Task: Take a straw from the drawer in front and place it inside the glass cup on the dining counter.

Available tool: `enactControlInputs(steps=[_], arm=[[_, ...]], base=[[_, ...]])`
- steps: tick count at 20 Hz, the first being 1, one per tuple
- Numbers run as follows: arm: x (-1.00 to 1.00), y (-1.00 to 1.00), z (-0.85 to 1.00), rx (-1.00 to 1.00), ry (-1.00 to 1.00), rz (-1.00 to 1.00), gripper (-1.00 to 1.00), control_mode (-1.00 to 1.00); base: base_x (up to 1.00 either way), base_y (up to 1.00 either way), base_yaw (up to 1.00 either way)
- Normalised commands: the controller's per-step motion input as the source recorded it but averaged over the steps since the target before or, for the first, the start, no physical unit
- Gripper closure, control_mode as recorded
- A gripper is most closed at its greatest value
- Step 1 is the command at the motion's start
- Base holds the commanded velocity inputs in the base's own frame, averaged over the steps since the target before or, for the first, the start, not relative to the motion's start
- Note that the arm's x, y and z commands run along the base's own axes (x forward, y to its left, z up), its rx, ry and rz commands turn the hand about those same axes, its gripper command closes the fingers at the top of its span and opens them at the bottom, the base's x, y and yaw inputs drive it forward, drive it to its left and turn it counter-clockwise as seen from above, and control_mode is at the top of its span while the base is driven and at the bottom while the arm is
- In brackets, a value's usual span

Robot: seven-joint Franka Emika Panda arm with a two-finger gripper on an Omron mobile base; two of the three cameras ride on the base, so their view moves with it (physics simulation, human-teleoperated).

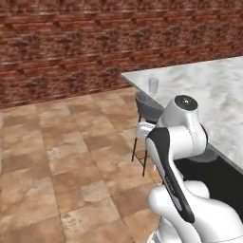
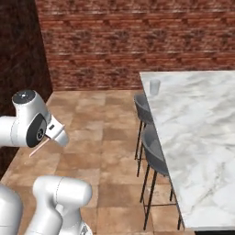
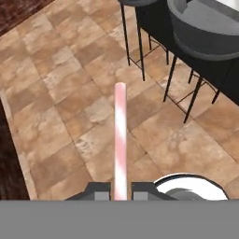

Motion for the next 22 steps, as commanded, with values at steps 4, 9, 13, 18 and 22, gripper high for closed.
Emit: enactControlInputs(steps=[4,9,13,18,22], arm=[[0.0,0.0,0.0,0.0,0.0,0.0,1.0,1.0],[0.0,0.0,0.0,0.0,0.0,0.0,1.0,1.0],[0.0,0.0,0.0,0.0,0.0,0.0,1.0,1.0],[0.0,0.0,0.0,0.0,0.0,0.0,1.0,1.0],[0.0,0.0,0.0,0.0,0.0,0.0,1.0,1.0]], base=[[1.0,0.69,-0.32],[1.0,0.66,-0.34],[0.93,0.63,-0.39],[0.69,0.47,-0.45],[0.48,0.34,-0.53]])
